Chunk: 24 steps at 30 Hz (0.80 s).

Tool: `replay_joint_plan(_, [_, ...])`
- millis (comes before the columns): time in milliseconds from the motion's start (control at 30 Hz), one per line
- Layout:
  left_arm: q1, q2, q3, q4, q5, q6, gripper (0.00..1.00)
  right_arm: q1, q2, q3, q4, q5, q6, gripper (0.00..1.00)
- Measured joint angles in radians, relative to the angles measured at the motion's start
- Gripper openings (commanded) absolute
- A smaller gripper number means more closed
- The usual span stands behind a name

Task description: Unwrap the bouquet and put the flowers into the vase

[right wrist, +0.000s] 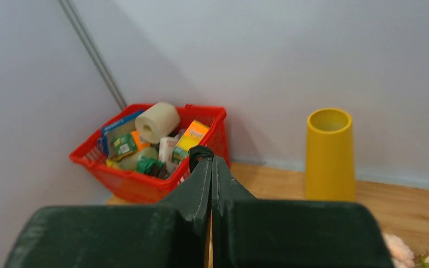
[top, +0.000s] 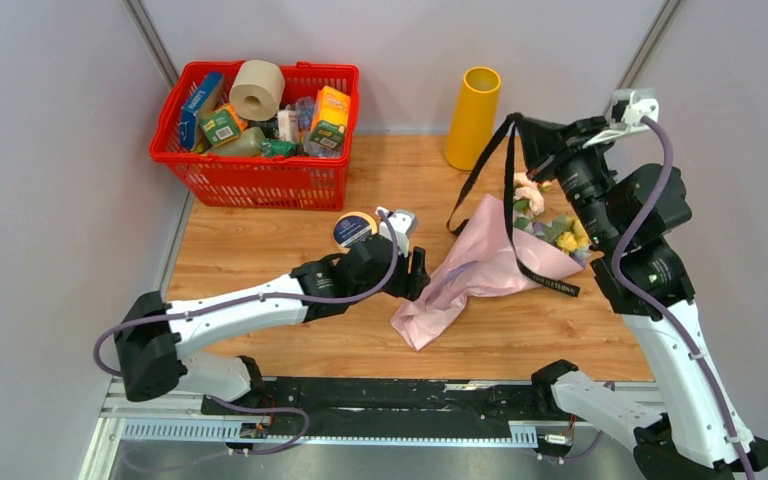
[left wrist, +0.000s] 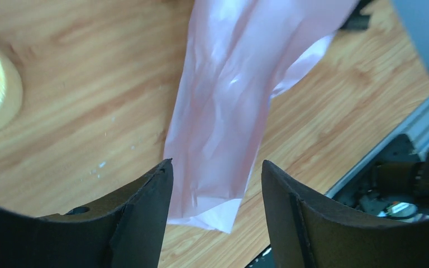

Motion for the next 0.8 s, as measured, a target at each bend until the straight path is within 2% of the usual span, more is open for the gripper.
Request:
replay_joint_plan(233, [-0.001, -0.166, 0.034, 0.043, 0.025, 0.155, 0.69, 0.000, -0.072, -0.139, -0.080, -0.308, 0.056, 0.00])
replay_joint_plan(400, [-0.001, -0.188, 0.048, 0.100, 0.080, 0.262, 0.70, 0.000, -0.066, -0.204, -0.092, -0.517, 0.110, 0.00])
replay_joint_plan(633, [-0.002, -0.152, 0.053, 0.182, 0.227, 0.321, 0.70, 0.000, -0.089, -0.246, -0.085, -0.639, 0.164, 0.00])
replay_joint_plan(800, [-0.002, -0.087, 0.077, 0.230, 0.222, 0.322, 0.70, 0.000, -0.106, -0.261, -0.047, -0.697, 0.197, 0.00])
